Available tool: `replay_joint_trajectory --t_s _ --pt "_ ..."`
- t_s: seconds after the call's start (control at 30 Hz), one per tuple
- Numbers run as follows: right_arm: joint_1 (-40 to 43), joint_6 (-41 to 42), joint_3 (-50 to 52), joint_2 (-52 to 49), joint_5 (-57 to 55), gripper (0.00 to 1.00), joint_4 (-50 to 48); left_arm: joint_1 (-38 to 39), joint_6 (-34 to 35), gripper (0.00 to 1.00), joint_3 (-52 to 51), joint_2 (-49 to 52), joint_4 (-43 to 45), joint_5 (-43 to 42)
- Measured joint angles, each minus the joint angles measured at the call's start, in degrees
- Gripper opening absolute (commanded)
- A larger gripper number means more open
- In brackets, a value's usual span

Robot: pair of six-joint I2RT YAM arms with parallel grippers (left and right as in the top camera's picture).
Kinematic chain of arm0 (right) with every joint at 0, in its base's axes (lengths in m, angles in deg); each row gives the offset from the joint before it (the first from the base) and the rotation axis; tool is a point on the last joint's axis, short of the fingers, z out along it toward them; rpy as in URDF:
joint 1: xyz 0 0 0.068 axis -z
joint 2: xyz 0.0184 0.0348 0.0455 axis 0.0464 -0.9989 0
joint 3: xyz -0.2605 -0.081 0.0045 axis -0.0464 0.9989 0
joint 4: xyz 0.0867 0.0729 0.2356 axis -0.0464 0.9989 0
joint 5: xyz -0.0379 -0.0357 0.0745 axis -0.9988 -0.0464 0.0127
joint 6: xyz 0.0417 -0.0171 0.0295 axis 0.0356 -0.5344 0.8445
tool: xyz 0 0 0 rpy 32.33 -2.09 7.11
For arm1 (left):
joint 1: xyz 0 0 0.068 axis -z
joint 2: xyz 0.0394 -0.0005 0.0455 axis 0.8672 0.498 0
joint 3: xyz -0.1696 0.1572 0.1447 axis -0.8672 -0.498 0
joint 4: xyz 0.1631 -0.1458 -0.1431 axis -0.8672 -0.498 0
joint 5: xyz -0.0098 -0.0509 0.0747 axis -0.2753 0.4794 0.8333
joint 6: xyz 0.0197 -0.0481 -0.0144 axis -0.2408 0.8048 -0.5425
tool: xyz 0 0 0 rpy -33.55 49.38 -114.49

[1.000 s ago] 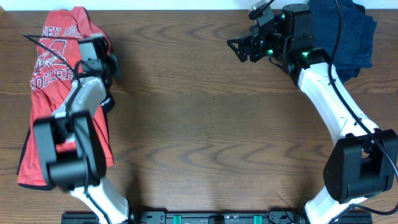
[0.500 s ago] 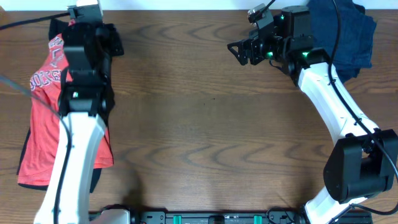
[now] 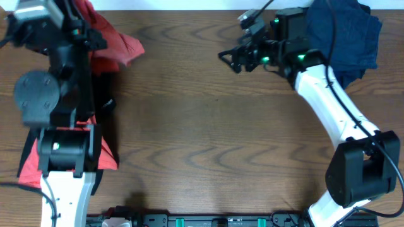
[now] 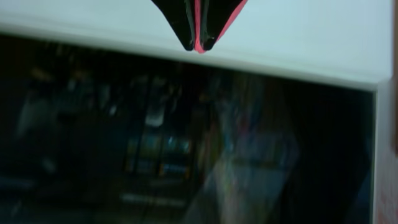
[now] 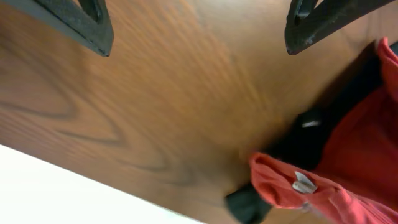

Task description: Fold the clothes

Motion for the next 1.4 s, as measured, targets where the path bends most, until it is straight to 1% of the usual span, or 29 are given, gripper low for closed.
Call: replay_joint_trajectory --t_s 0.27,0.47,0.63,0.77,0.87,1.2,1.4 --pt "-8.9 -3.5 0.0 0.0 0.4 0.94 -0.4 0.0 3.8 0.06 0.0 -2.2 1.0 -2.7" --pt "-13.9 -4.6 0.0 0.0 0.4 0.98 -4.5 0.0 5.4 0.06 0.0 -3.5 -0.3 -5.9" --pt "-16.3 -5.6 0.1 -0.1 1.1 0.99 -8.6 0.0 6.8 0.06 0.0 -5.7 -6.6 -8.1" --pt "-17.2 -6.7 0.1 -0.2 3.8 0.98 -12.7 0.0 7.8 0.06 0.0 -6.2 -15.3 -9.8" --pt "-17.3 -7.8 0.1 -0.2 4.8 0.96 -13.5 0.0 8.0 0.06 0.0 -5.7 -19.9 -12.5" --pt "-17.3 -14.1 0.1 -0.2 9.4 0.93 -13.7 0.0 8.1 0.06 0.0 -2.6 -28.7 -26.8" --pt "-18.0 -15.4 0.1 -0.2 13.4 0.94 -15.0 0.0 8.1 0.06 0.0 -0.1 -32.8 -30.6"
